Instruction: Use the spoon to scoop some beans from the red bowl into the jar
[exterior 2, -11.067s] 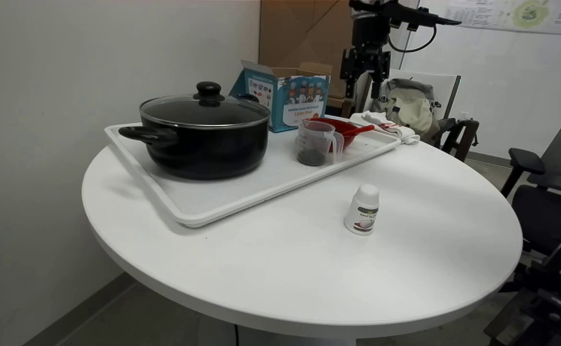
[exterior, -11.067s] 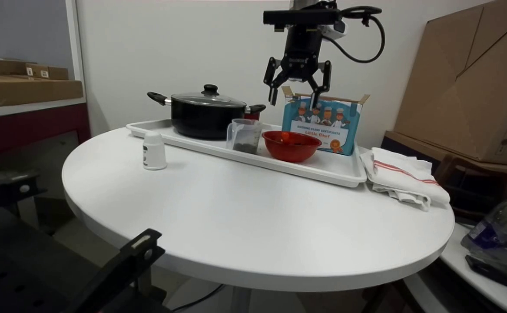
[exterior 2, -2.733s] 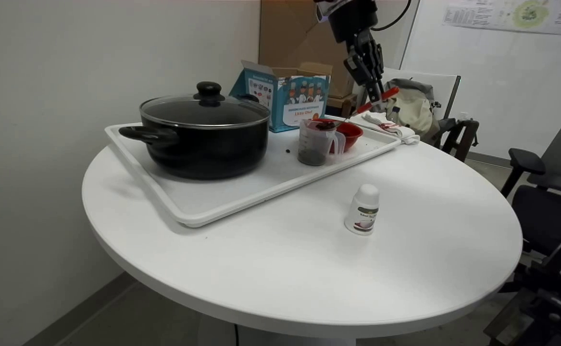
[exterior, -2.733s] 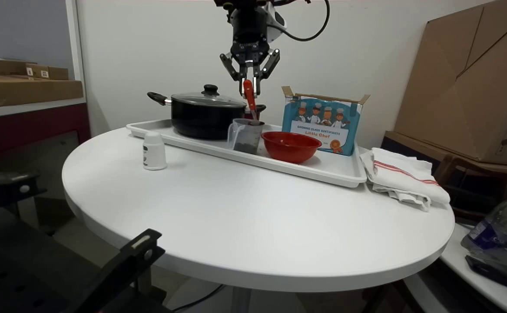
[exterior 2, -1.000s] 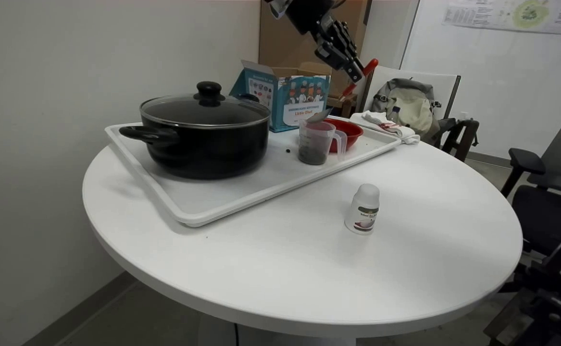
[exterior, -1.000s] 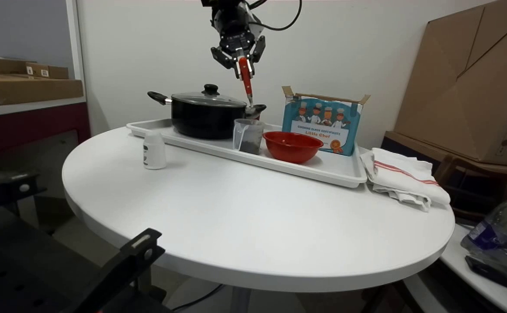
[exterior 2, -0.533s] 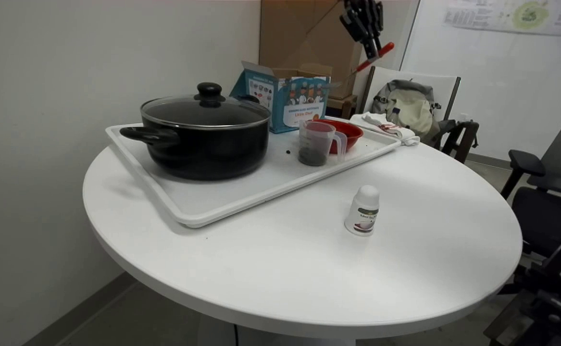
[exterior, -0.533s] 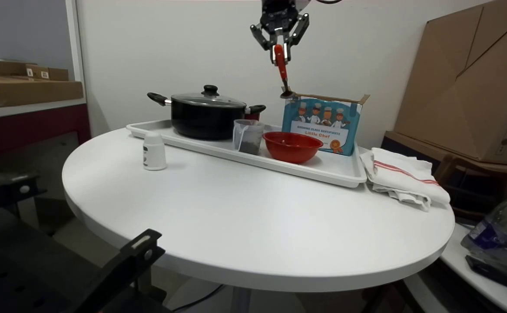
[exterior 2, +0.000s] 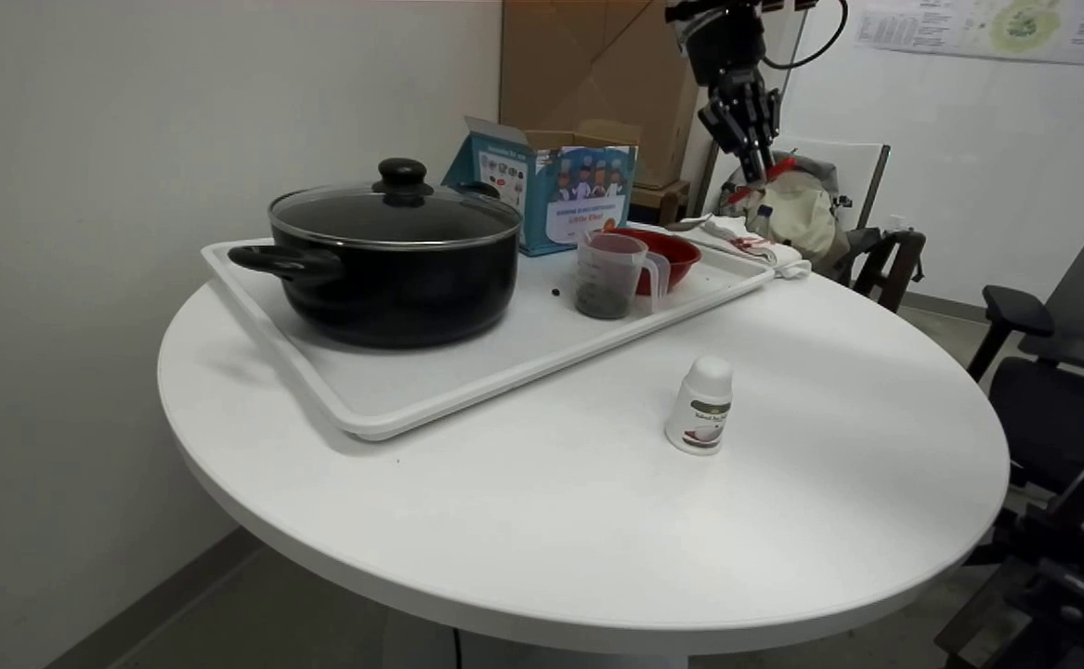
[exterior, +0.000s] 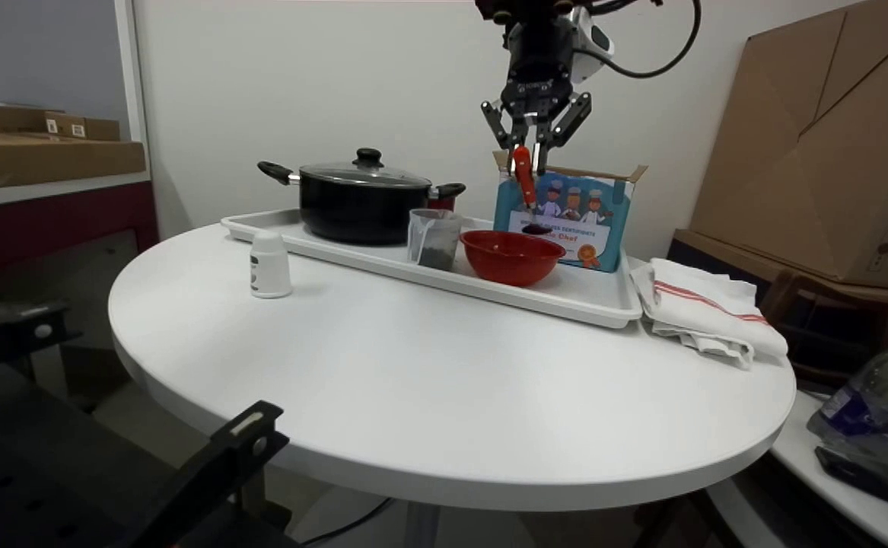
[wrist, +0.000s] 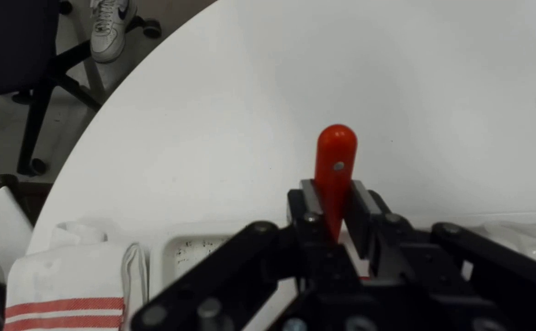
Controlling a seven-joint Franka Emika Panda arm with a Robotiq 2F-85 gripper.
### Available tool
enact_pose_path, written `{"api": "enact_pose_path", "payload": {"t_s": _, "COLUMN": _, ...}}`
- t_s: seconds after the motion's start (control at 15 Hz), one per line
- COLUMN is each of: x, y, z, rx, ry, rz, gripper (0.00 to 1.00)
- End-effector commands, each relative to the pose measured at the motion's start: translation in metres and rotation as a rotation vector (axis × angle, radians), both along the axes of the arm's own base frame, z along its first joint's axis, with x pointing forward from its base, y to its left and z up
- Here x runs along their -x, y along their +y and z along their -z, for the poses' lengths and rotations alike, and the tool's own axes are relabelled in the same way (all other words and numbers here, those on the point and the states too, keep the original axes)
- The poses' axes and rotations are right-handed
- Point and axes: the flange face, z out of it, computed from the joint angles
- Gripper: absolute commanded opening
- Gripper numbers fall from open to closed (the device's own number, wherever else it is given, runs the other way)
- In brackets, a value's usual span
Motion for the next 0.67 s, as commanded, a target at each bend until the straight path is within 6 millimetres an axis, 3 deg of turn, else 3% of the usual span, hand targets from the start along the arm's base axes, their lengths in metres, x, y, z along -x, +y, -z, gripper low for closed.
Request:
{"api": "enact_pose_path", "payload": {"t_s": 0.0, "x": -0.016, "y": 0.002, "z": 0.022, "rx": -0.025, "ry": 0.011, "rz": 0.002, "gripper": 0.09}}
{"api": "enact_pose_path", "payload": {"t_s": 0.6, "x": -0.062, "y": 0.019, "z": 0.075, "rx": -0.032, "ry": 0.002, "rz": -0.072, "gripper": 0.09}}
